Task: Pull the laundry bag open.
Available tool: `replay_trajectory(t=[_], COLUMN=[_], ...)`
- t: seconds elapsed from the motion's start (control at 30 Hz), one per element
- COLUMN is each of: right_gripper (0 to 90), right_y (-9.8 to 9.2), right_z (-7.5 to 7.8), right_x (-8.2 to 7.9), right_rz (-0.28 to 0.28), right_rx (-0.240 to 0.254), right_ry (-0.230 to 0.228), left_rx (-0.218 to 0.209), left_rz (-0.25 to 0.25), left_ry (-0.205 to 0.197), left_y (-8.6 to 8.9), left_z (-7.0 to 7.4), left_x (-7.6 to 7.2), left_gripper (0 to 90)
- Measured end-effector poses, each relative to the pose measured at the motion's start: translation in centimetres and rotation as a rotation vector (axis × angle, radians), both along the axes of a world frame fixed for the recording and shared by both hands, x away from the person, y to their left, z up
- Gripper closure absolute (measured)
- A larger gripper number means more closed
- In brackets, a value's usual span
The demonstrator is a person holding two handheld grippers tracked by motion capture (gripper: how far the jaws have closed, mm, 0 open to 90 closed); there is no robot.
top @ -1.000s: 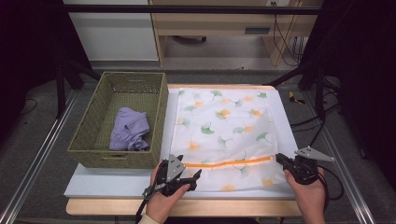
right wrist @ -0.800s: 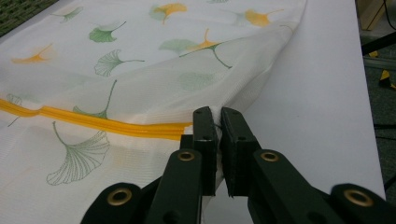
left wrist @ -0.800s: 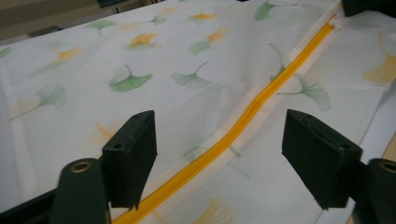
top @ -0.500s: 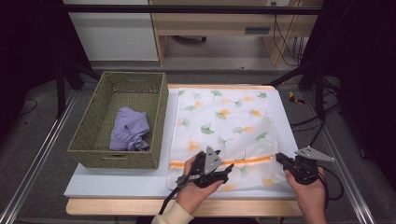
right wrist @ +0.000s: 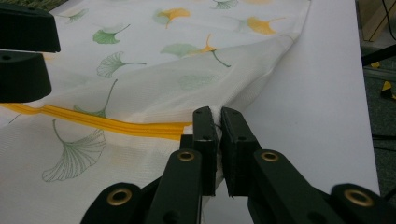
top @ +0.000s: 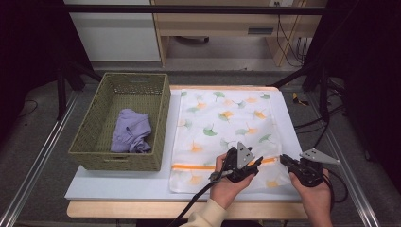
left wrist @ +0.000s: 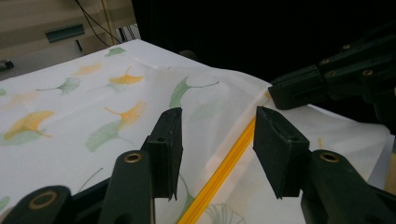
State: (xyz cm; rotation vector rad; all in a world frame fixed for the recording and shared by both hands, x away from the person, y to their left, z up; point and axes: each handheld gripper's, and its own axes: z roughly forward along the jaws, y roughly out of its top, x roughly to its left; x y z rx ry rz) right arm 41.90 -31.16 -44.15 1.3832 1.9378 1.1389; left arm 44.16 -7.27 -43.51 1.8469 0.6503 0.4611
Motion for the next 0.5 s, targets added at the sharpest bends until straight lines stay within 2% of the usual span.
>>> replay_trajectory(t=[0.13, 0.2, 0.23, 0.33, 0.5], right_gripper=[85.3, 85.4, 85.4, 85.4, 85.4], right_y=[0.0, 0.1, 0.1, 0.1, 0.1], right_z=[0.0, 0.0, 0.0, 0.1, 0.1], right_x=[-0.1, -0.2, -0.2, -0.3, -0.4], right_rz=[-0.008, -0.013, -0.012, -0.014, -0.014], right_rx=[0.001, 0.001, 0.001, 0.007, 0.011], right_ry=[-0.005, -0.004, -0.005, -0.011, -0.016], left_rx=[-0.041, -0.06, -0.059, -0.023, -0.064], left_rz=[0.012, 0.017, 0.016, -0.008, -0.024], left_ry=[0.028, 0.029, 0.028, 0.014, 0.068], left_y=[0.0, 0.1, 0.2, 0.2, 0.4], left_z=[-0.2, -0.3, -0.4, -0.9, -1.6], left_x=[0.0, -0.3, -0.5, -1.1, -1.2], left_gripper=[55.9, 59.7, 60.6, 62.6, 66.7])
